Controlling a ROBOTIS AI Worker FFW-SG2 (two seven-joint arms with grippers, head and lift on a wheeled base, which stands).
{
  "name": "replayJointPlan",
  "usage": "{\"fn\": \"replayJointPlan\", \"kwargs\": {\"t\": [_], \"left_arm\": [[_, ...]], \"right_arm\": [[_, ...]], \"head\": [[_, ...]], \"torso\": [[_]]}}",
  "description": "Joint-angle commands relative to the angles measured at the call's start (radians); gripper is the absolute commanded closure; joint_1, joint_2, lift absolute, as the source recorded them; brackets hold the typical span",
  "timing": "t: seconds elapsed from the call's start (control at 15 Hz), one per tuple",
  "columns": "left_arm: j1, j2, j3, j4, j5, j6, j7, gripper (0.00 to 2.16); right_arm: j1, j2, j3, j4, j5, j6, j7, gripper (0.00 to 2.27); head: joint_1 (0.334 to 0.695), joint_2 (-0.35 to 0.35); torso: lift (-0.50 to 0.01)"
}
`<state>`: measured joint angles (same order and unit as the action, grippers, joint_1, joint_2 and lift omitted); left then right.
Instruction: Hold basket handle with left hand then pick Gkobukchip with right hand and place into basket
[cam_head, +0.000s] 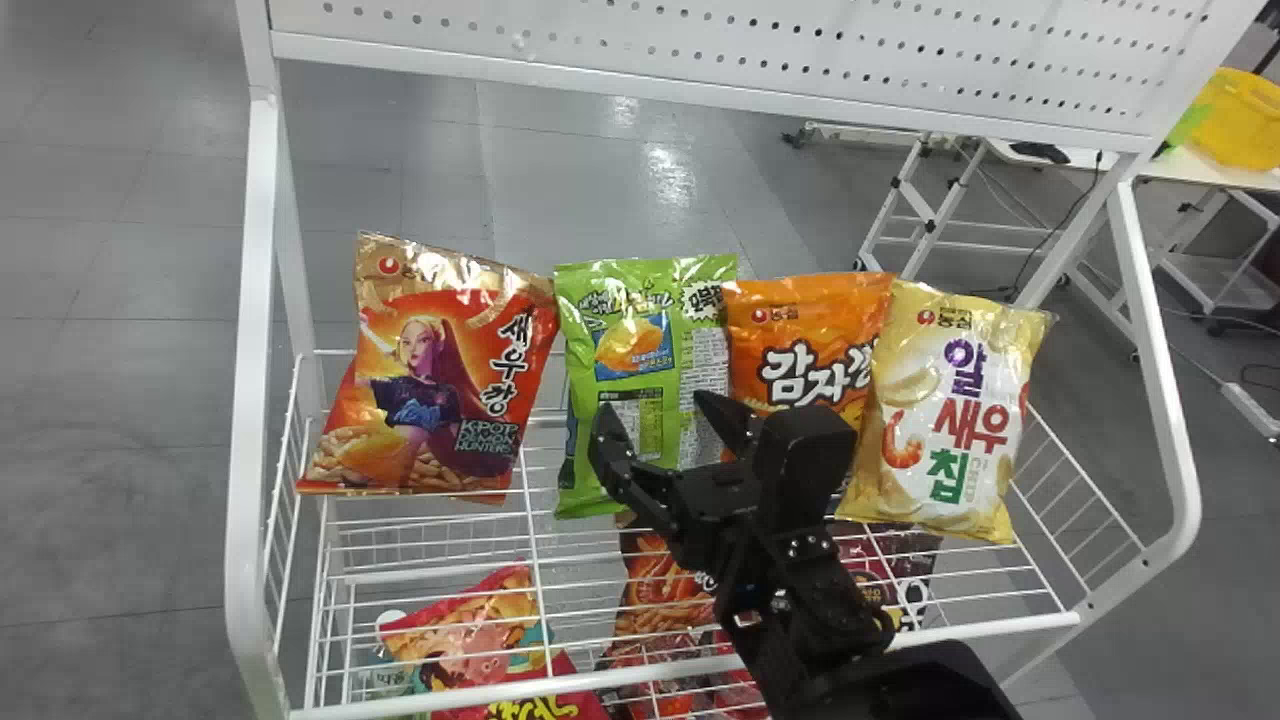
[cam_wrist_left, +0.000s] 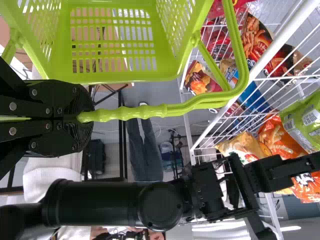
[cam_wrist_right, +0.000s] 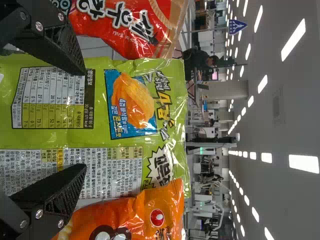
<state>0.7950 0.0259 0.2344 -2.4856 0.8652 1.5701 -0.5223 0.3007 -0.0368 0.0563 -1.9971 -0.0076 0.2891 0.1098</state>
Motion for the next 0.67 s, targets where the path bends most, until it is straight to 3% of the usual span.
{"fn": "replayJointPlan", "kwargs": {"t": [0.0, 0.13, 0.2, 0.27, 0.4, 0.6], "left_arm": [[-0.005, 0.002, 0.006, 0.013, 0.0, 0.001, -0.002, 1.73], [-0.007, 0.003, 0.008, 0.019, 0.0, 0.001, -0.004, 1.73], [-0.007, 0.003, 0.006, 0.019, 0.0, 0.001, -0.004, 1.73], [-0.01, 0.002, 0.005, 0.021, 0.0, 0.001, -0.002, 1.73], [-0.01, 0.002, -0.001, 0.025, -0.002, 0.001, 0.001, 1.73], [-0.008, 0.003, -0.01, 0.024, -0.005, 0.001, 0.001, 1.73]], "right_arm": [[-0.034, 0.0, 0.02, 0.024, 0.023, 0.029, -0.002, 0.17], [-0.049, 0.0, 0.022, 0.026, 0.026, 0.06, -0.004, 0.21], [-0.054, 0.0, 0.017, 0.023, 0.026, 0.097, -0.004, 0.85], [-0.048, -0.003, 0.016, 0.008, 0.024, 0.103, -0.004, 2.03], [-0.023, -0.003, 0.014, -0.019, 0.037, 0.106, -0.004, 2.24], [0.008, -0.009, 0.0, -0.038, 0.028, 0.048, -0.004, 2.24]], "head": [[0.695, -0.277], [0.695, -0.254], [0.695, -0.249], [0.695, -0.247], [0.695, -0.25], [0.695, -0.266]], "torso": [[-0.032], [-0.032], [-0.032], [-0.032], [-0.032], [-0.032]]}}
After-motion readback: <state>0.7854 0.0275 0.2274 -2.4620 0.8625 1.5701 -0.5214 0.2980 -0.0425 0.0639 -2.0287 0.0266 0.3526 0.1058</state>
